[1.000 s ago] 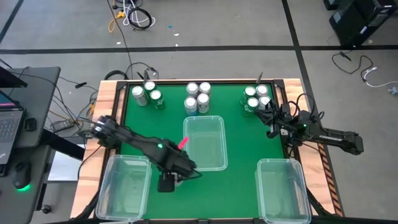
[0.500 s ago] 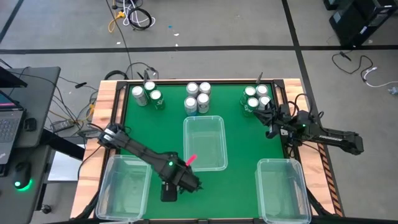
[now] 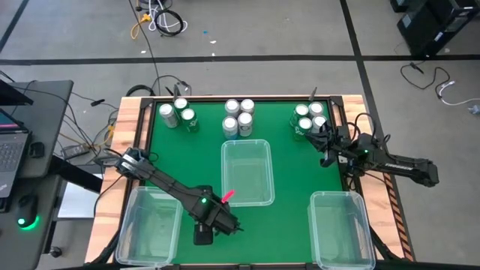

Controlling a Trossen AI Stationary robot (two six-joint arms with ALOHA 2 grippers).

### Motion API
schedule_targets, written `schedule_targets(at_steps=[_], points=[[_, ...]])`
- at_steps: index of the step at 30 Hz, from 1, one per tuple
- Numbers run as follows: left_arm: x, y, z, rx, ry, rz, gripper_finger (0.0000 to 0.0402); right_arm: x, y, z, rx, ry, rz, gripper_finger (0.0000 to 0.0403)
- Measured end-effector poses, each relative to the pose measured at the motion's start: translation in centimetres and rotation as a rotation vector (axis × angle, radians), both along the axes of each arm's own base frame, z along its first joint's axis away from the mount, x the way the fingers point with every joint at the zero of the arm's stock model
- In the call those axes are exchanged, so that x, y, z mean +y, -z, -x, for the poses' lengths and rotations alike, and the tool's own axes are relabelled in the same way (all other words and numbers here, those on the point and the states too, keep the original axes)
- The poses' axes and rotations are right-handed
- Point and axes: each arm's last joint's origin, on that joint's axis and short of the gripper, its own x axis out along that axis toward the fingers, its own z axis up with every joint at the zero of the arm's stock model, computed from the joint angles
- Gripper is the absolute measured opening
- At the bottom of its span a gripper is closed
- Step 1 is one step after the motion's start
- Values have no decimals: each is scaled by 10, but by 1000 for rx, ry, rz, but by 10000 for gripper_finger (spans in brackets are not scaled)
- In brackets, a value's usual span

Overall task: Sort soda cans
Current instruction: Put the silver soda can into the bottom left transparent bin

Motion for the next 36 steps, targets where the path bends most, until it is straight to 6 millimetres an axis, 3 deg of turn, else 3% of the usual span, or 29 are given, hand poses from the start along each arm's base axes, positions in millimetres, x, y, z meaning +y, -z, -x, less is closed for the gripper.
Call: schedule_targets(at_steps=[9,21,26,36], points=[[0,-25,3,59,-41,67,229,0,0,0,0,0,0,0],[-1,0,4,102,-48,89,229,0,0,0,1,1,0,0],[-1,2,3,90,-80,87,231,0,0,0,1,1,0,0],[-3,-3,-7,-12,-148,70,289,0,0,0,1,1,-1,0]])
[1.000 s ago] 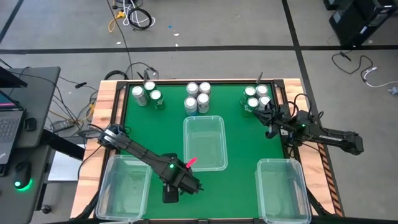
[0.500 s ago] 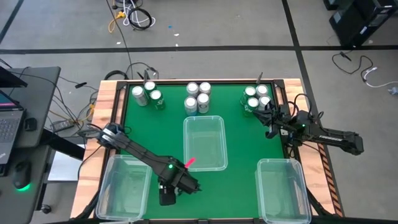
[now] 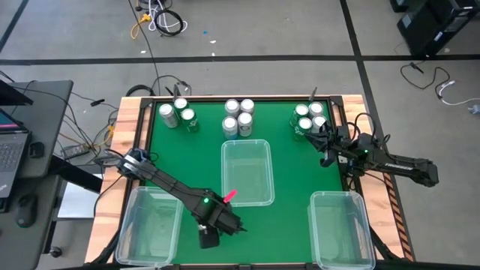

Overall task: Sort soda cans
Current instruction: Put the silver soda can into the bottom left transparent bin

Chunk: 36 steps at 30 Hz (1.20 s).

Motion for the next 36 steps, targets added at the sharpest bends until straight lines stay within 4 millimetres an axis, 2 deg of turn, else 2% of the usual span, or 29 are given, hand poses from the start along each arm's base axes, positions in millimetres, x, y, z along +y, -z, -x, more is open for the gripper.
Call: schedule_targets(at_steps=[13,22,31,36], points=[[1,3,-1,2,-78,-18,342,0,0,0,0,2,-1,3],[3,20,3,49,-77,-50,353,0,0,0,2,2,-1,30],[3,43,4,51,-30,-37,350,0,0,0,4,2,-1,56],[3,37,4,62,30,-32,302,0,1,0,4,2,-2,60]])
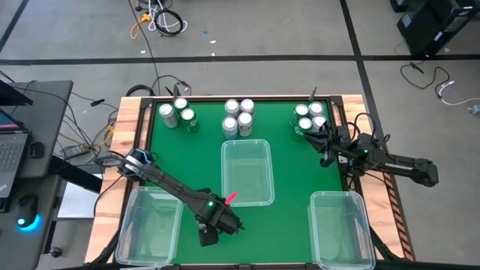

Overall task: Sort soda cans
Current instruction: Put the silver soda can into the bottom left transparent bin

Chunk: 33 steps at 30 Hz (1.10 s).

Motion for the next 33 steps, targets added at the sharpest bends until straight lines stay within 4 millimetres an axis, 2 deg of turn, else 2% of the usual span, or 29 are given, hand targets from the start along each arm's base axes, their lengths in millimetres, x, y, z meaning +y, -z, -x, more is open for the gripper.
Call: schedule_targets(at_steps=[7,11,16,21,25,28,33], points=[[9,-42,6,62,64,-27,294,0,2,0,20,0,-5,58],[16,-79,7,-61,37,40,294,0,4,-1,44,0,-11,60],[36,-123,13,-224,-50,40,294,0,5,-1,52,0,-13,58],[60,-150,28,-311,-154,25,294,0,5,-1,53,0,-14,58],[83,-168,47,-361,-231,29,294,0,5,-1,53,-1,-14,58],[100,-176,69,-385,-285,25,294,0,5,-1,54,0,-14,58],[119,-172,115,-375,-384,10,294,0,5,-1,54,-1,-14,58]])
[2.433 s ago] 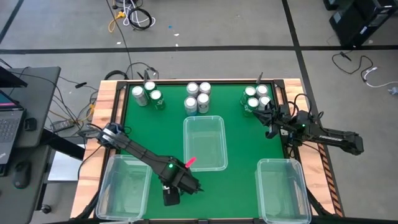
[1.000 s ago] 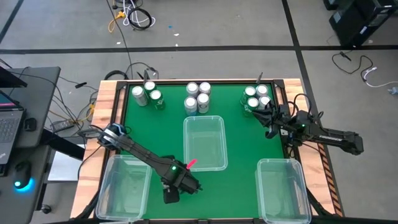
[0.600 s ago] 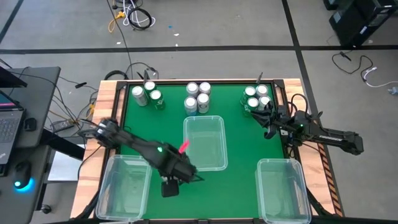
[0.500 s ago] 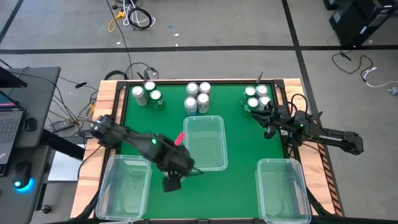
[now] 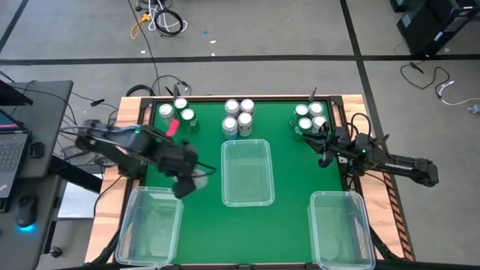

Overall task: Sort soda cans
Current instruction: Put the silver soda can into the bottom left transparent bin

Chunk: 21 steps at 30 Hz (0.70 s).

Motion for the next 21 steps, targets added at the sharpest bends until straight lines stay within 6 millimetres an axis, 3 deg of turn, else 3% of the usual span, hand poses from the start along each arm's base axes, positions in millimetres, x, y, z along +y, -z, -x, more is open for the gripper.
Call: schedule_targets(at_steps=[5,9,16,21], points=[[3,15,42,24,-92,6,294,0,0,0,0,0,0,58],[-8,28,61,76,-102,55,294,0,0,0,-1,-1,-3,58],[-40,42,63,224,-37,138,294,0,0,0,-1,0,-4,58],[-56,54,54,275,-19,88,294,0,0,0,-1,-1,-4,59]])
